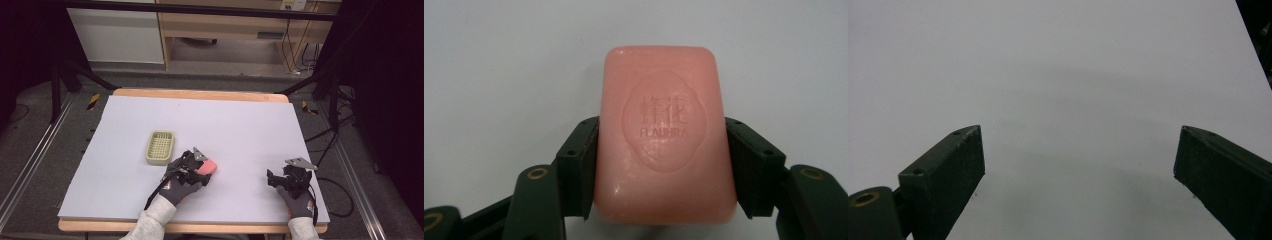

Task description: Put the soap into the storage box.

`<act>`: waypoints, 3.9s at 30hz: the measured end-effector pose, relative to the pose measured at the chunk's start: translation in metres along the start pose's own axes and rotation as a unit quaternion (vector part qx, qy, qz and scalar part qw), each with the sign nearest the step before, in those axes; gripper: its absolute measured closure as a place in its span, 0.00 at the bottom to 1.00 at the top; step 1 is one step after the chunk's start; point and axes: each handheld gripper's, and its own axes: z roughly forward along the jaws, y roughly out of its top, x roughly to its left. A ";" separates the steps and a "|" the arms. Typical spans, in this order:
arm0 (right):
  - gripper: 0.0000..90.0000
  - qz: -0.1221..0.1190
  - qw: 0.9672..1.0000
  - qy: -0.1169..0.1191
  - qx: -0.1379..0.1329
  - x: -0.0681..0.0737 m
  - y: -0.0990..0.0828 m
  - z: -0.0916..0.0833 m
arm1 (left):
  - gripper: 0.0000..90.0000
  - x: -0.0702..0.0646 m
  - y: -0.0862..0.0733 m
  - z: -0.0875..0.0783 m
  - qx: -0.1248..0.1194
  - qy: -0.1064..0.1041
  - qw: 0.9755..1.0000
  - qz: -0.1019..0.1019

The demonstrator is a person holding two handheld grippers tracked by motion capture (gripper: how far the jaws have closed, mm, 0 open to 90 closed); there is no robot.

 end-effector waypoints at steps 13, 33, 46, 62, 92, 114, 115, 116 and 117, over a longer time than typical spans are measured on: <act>0.07 0.000 1.000 -0.001 0.000 0.001 0.000 0.000 | 0.42 0.016 0.009 -0.039 -0.030 0.010 0.999 -0.006; 0.07 -0.002 1.000 -0.001 -0.002 0.002 0.001 0.000 | 0.42 0.063 -0.003 -0.093 -0.075 0.053 0.994 -0.050; 0.07 -0.003 1.000 -0.001 -0.005 0.003 0.001 0.000 | 0.42 0.092 -0.009 -0.096 -0.076 0.084 0.990 -0.087; 0.07 -0.005 1.000 -0.002 -0.005 0.003 0.002 0.000 | 0.42 0.110 -0.009 -0.083 -0.064 0.115 0.984 -0.117; 0.07 -0.004 1.000 -0.001 0.000 0.004 0.001 0.001 | 0.42 0.122 -0.020 -0.049 -0.038 0.134 0.980 -0.142; 0.07 -0.007 1.000 -0.002 0.000 0.004 0.001 0.001 | 0.42 0.127 -0.027 -0.039 -0.033 0.141 0.978 -0.153; 0.07 -0.008 1.000 -0.002 0.001 0.004 0.001 0.001 | 0.42 0.126 -0.027 -0.038 -0.033 0.142 0.978 -0.152; 0.07 -0.008 1.000 -0.003 0.001 0.004 0.001 0.001 | 0.42 0.126 -0.026 -0.038 -0.032 0.142 0.978 -0.152; 0.07 -0.008 1.000 -0.003 0.001 0.004 0.001 0.001 | 0.42 0.126 -0.026 -0.038 -0.032 0.142 0.978 -0.152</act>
